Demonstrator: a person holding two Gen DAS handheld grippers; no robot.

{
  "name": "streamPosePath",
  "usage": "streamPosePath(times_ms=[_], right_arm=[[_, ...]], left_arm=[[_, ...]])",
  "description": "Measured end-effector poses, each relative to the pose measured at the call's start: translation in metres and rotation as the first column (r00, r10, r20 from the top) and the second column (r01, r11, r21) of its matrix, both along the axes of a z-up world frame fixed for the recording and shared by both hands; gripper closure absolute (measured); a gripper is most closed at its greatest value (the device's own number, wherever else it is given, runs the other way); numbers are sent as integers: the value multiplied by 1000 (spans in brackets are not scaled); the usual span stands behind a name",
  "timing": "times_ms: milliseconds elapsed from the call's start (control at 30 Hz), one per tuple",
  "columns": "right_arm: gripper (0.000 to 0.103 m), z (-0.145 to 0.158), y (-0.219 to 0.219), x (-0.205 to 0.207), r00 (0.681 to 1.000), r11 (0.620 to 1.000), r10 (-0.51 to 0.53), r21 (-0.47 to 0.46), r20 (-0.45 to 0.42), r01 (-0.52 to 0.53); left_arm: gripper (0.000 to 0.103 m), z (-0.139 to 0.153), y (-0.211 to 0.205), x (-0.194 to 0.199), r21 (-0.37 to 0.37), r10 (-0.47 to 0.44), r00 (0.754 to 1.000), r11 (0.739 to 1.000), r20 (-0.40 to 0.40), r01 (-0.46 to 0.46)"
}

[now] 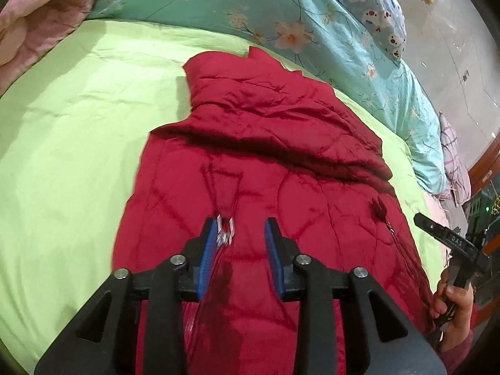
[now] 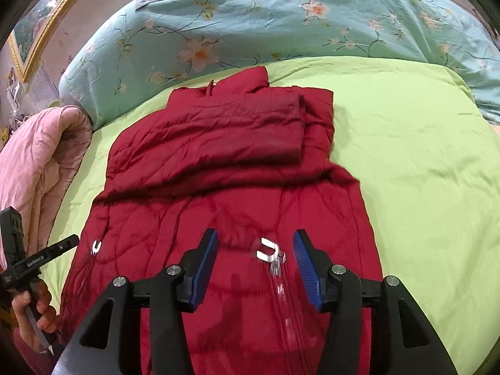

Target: Fold large clothes

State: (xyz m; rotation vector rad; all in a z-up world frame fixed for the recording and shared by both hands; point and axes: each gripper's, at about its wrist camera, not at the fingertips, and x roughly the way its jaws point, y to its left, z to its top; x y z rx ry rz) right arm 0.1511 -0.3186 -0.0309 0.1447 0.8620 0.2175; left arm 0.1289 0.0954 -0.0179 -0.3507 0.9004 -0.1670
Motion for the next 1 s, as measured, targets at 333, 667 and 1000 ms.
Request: streamPosePath(times_ms=[333, 667, 1000], right_arm=[[47, -6, -9, -44, 999, 998, -44, 36, -1, 44], [41, 0, -21, -80, 997, 996, -77, 39, 26, 76], [34, -3, -51, -107, 991, 991, -131, 19, 4, 131]], left_arm=[[67, -7, 10, -33, -12, 29, 1000, 999, -11, -29], [66, -13, 24, -55, -2, 54, 998, 999, -33, -54], [48, -18, 35, -69, 18, 83, 995, 996, -57, -82]])
